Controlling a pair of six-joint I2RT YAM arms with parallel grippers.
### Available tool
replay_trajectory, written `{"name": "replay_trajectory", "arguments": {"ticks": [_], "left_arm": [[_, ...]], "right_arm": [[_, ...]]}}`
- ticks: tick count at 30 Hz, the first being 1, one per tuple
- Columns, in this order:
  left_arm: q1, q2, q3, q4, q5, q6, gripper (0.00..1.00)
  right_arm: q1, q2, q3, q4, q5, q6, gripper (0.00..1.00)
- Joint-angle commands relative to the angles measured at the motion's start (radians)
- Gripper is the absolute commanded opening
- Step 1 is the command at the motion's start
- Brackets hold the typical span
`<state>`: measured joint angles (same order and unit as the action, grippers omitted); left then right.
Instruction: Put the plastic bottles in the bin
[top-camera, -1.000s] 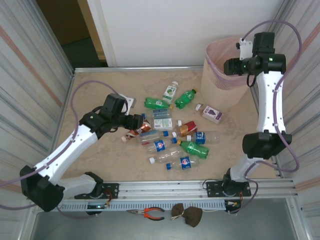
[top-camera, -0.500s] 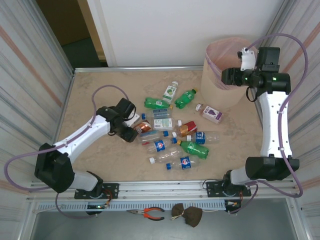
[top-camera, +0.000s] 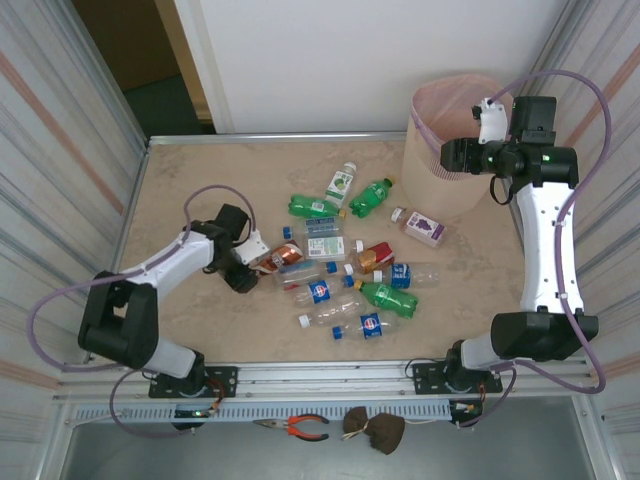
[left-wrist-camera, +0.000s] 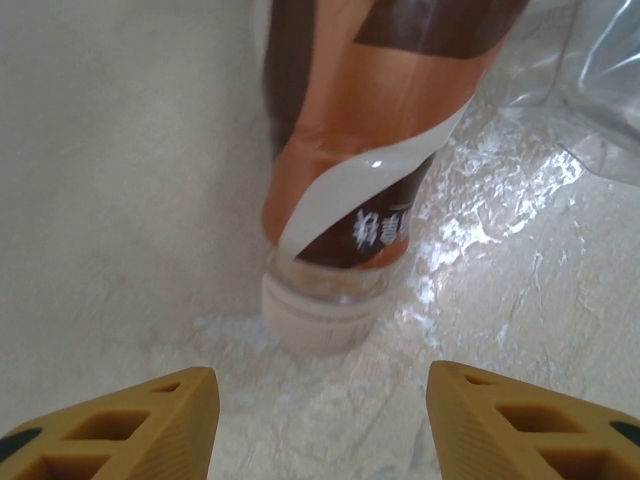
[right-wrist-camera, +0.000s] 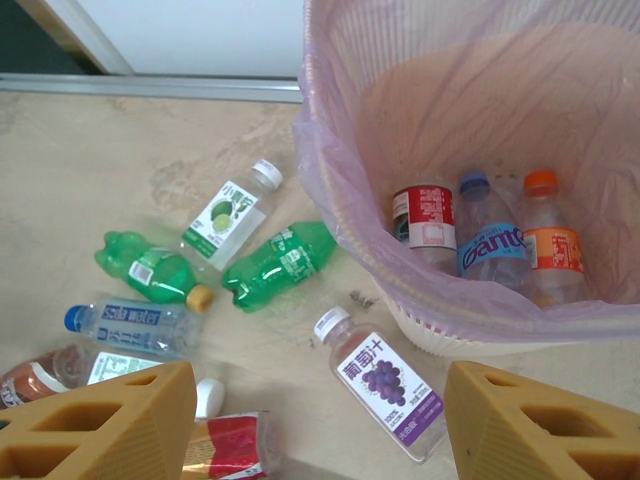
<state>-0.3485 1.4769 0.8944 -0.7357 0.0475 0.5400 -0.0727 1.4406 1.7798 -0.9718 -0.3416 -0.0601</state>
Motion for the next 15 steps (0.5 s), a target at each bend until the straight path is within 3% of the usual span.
{"name": "replay_trajectory", "arguments": {"ticks": [1,15], "left_arm": [[0.001,0.053,0.016,0.044,0.057,0.102,0.56],[0.003,0.155,0.023,0.059,0.084,0.124,0.41]], "right_arm": [[0.009,-0.026,0.015,-0.004,-0.018,-0.010,0.66],[0.012,-0.043,0.011,-0.006,-0.024,-0.017,0.67]]}}
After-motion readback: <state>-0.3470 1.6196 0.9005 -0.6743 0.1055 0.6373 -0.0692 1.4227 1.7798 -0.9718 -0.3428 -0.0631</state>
